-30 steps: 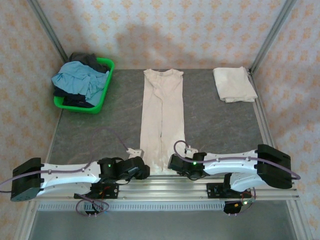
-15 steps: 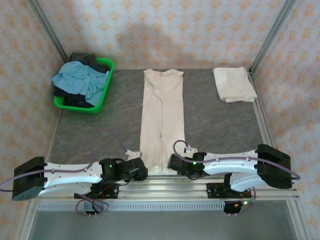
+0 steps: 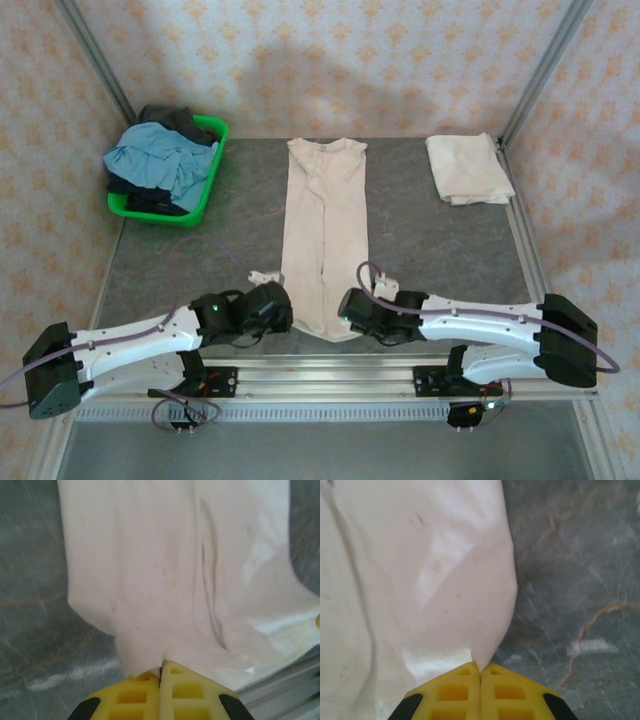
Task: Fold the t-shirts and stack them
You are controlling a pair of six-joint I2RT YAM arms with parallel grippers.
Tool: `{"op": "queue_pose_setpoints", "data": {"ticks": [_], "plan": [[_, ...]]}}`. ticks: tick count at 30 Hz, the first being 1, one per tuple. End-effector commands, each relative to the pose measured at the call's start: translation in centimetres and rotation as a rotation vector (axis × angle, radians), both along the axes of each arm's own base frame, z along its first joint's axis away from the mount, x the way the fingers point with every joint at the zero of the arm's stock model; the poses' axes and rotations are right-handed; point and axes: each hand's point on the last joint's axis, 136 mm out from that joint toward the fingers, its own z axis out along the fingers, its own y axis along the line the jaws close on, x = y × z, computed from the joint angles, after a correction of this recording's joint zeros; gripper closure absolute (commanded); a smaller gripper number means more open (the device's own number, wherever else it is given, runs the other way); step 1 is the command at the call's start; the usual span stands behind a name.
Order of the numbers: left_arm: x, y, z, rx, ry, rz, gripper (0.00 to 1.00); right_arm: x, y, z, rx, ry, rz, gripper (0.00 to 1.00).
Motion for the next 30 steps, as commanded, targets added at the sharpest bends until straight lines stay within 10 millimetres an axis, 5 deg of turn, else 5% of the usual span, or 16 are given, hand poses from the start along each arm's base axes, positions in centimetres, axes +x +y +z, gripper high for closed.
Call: {"op": "queue_pose_setpoints", "data": {"ticks": [1, 7, 13, 22, 30], "plan": [[2.6, 1.0, 2.5, 0.051, -0.042, -0.023, 1.00, 3.7, -0.3, 3.6, -0.038, -0.103, 0.013, 1.00], [9.9, 1.3, 5.2, 0.028, -0.055, 0.030, 1.00, 11.2, 0.7, 6.9, -0.061, -0.117, 0.017, 1.00], [18.1, -0.4, 5.5, 0.020, 0.003, 0.008, 1.00, 18.6, 1.8, 7.1, -0.030, -0.039, 0.028, 1.00], [28.2, 0.1, 2.4, -0.010, 0.131, 0.024, 1.00, 27.3, 1.4, 3.1, 0.002, 0.114, 0.056, 1.00], [32.4, 1.8, -1.2, 0.005, 0.232, 0.056, 1.00, 31.7, -1.0, 0.2, 0.016, 0.181, -0.015, 1.00]]}}
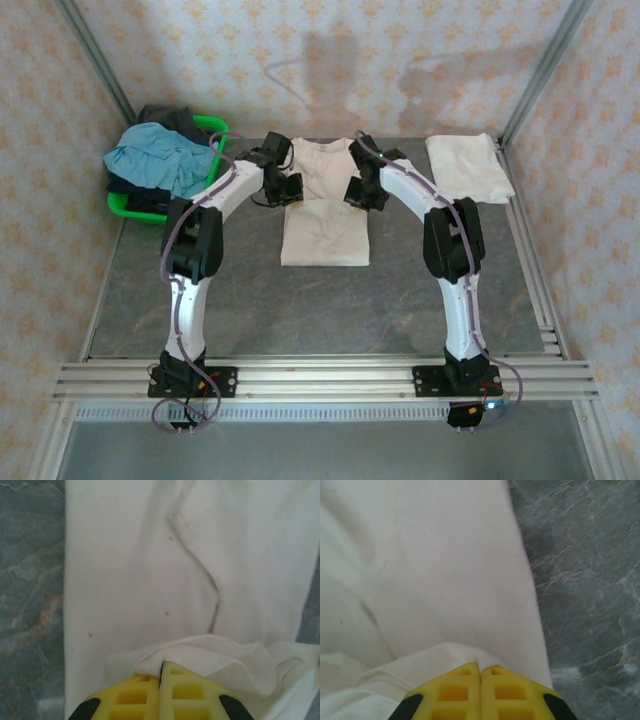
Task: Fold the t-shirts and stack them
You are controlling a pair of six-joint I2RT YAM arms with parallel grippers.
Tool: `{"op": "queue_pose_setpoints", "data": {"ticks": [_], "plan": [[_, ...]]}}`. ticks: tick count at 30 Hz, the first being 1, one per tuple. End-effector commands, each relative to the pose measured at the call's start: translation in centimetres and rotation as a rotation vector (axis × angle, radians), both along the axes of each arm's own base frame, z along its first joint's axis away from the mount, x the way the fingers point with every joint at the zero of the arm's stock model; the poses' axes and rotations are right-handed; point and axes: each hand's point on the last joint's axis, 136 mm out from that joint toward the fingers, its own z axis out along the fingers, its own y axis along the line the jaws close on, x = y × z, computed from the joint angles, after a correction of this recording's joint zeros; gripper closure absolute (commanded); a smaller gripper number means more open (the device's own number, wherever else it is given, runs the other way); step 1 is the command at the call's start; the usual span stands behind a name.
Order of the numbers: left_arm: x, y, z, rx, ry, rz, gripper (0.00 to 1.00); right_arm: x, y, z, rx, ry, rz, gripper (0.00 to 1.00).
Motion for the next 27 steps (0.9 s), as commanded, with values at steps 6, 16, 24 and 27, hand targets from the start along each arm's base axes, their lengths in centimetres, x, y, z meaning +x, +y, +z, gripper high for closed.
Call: {"op": "queue_pose_setpoints", "data": {"ticks": [6, 16, 24, 27], "plan": [[1.4, 1.2, -1.7, -0.082, 0.085, 0.046, 1.00, 1.5, 0.2, -2.3, 0.087, 0.096, 0.018, 0.96], [3.2, 2.1, -1.5, -0.050, 0.082, 0.069, 0.68, 3.0, -2.1, -2.2, 0.031, 0.075, -0.015, 0.86], [2.4, 2.7, 3.1, -0.023, -0.008, 0.053, 0.53, 3.0, -3.4, 2.1, -0.027, -0.025, -0.026, 0.69], [-0.2, 2.0, 3.2, 0.009, -0.011, 0.015, 0.57, 1.6, -2.4, 3.1, -0.012, -0.073, -0.012, 0.67]]}}
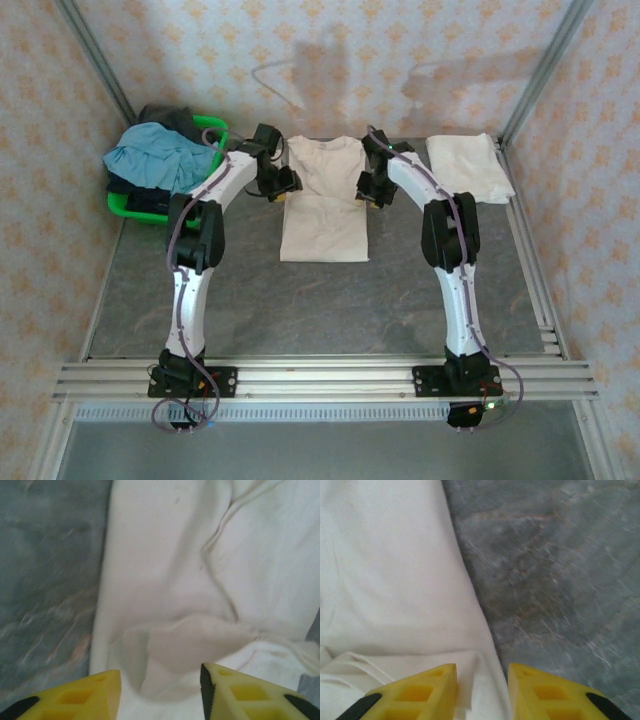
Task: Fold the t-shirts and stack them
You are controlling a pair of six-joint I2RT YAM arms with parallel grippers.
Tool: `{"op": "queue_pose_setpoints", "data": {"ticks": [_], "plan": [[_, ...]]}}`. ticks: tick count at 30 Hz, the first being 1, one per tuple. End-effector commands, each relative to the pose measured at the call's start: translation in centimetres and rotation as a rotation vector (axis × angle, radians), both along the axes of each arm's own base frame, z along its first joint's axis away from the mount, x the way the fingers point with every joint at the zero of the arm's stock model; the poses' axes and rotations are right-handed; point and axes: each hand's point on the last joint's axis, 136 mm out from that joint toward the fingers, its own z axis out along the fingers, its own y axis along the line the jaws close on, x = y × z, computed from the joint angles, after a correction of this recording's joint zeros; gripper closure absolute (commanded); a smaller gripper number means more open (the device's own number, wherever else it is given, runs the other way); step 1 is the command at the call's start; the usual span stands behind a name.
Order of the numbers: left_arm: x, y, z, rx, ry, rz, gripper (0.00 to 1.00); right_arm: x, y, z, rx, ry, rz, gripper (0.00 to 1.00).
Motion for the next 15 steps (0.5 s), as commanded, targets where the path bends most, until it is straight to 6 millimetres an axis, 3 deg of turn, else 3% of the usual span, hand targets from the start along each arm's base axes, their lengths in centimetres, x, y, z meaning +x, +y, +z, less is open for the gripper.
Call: {"op": "queue_pose_setpoints", "data": {"ticks": [1, 4, 6, 10, 15], "plan": [[-2.6, -1.0, 3.1, 0.033, -0.063, -0.062, 0.60, -1.2, 1.3, 4.4, 0.017, -0.119, 0.021, 0.67], [-5.7, -2.4, 1.1, 0.027, -0.024, -0.095, 0.64, -2.9, 4.3, 2.7, 0.097, -0.100, 0.061, 0.68], [-7.2, -2.8, -0.5, 0.022, 0.008, -0.104, 0.67, -3.2, 5.0, 1.0, 0.108, -0.067, 0.062, 0.71], [-9.5, -2.3, -3.4, 0.037, 0.072, -0.098, 0.69, -2.5, 5.8, -0.8, 0.110, -0.044, 0.073, 0.75], [-11.9, 0.1, -6.0, 0.151, 0.152, -0.106, 0.70, -0.1, 4.5, -2.1, 0.029, -0.043, 0.061, 0.76]]}}
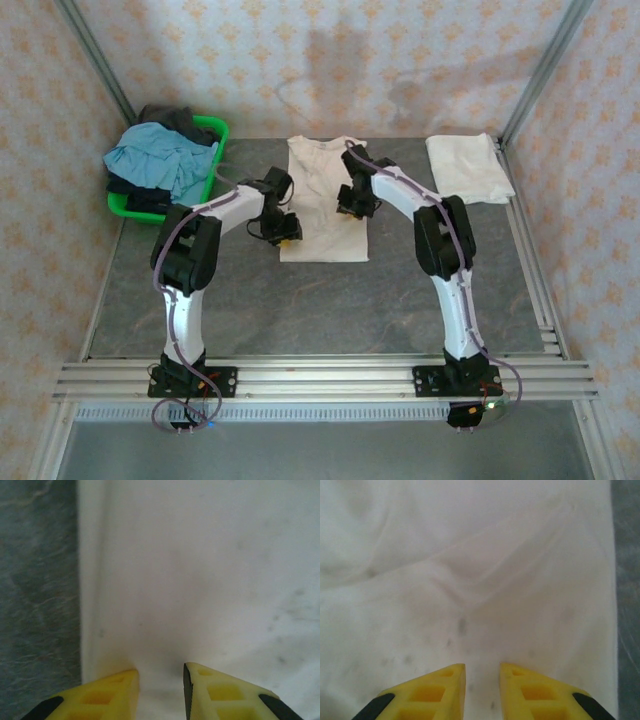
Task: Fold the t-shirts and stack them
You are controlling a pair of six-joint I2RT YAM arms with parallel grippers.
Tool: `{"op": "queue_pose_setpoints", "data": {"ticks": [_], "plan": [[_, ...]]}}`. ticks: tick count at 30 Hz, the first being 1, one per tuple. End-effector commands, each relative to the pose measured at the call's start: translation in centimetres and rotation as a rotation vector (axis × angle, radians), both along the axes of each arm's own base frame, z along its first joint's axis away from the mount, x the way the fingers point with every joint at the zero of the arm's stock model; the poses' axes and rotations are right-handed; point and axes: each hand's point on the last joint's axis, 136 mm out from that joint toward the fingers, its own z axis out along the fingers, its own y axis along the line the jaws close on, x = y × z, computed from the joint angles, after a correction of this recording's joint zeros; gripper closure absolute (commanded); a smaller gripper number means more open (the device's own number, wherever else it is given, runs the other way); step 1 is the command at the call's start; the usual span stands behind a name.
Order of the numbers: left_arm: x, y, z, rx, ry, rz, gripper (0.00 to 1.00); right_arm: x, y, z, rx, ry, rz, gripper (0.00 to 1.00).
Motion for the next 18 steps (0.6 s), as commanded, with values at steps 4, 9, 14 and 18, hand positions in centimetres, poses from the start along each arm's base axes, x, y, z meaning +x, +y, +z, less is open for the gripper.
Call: {"op": "queue_pose_setpoints", "data": {"ticks": [4, 9, 14, 18], "plan": [[-1.4, 3.1, -1.3, 0.114, 0.025, 0.017, 0.73, 3.1, -3.6, -0.9, -0.115, -0.015, -0.073, 0.76], [-2.0, 4.4, -1.1, 0.142, 0.024, 0.043, 0.73, 3.2, -5.8, -0.5, -0.120, -0.003, -0.114, 0.76], [-1.2, 3.7, 0.4, 0.108, -0.013, 0.044, 0.68, 1.5, -4.6, 3.2, -0.064, -0.064, -0.083, 0.74], [0.7, 2.9, 1.8, 0.095, -0.062, 0.037, 0.63, -1.3, -2.7, 4.8, -0.042, -0.105, -0.049, 0.73]]}}
